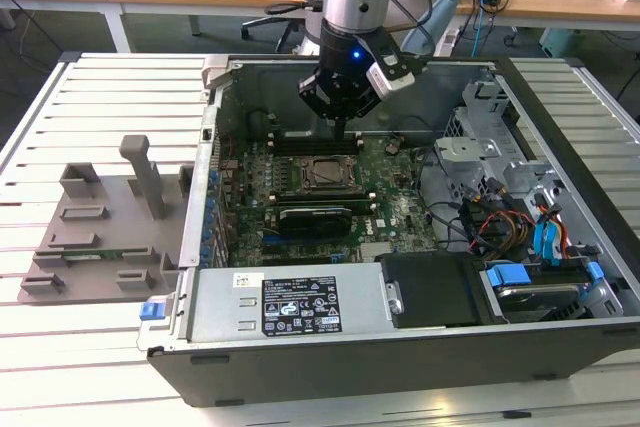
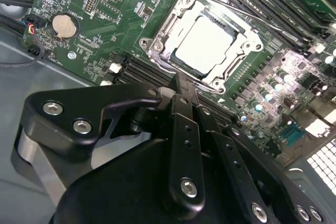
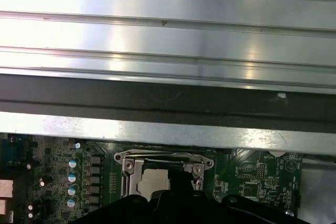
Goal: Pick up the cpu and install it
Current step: 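Install the first cpu locking lever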
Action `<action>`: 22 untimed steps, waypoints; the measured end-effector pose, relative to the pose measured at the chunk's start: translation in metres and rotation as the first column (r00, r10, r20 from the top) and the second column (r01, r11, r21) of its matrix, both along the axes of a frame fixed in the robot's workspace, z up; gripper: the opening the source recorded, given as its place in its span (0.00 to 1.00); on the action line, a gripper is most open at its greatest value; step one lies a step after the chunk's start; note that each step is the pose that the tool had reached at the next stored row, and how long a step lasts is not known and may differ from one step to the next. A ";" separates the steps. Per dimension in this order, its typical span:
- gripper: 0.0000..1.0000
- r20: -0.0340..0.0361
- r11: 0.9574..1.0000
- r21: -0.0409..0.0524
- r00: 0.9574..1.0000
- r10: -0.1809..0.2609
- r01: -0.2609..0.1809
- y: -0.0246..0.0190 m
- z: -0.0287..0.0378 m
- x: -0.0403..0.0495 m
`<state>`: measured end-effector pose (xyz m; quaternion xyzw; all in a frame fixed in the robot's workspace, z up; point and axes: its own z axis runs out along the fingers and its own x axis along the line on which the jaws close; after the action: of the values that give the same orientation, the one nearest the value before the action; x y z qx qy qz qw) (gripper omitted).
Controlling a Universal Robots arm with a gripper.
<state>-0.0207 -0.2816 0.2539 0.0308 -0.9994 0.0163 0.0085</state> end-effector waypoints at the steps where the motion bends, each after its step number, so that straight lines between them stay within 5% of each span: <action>1: 0.11 0.000 1.000 -0.001 1.000 0.000 0.000 0.0000 0.0009 0.0000; 22: 0.11 0.000 1.000 -0.010 1.000 0.000 0.000 -0.0016 0.0235 -0.0001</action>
<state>-0.0208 -0.2831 0.2774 0.0308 -0.9993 0.0213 0.0086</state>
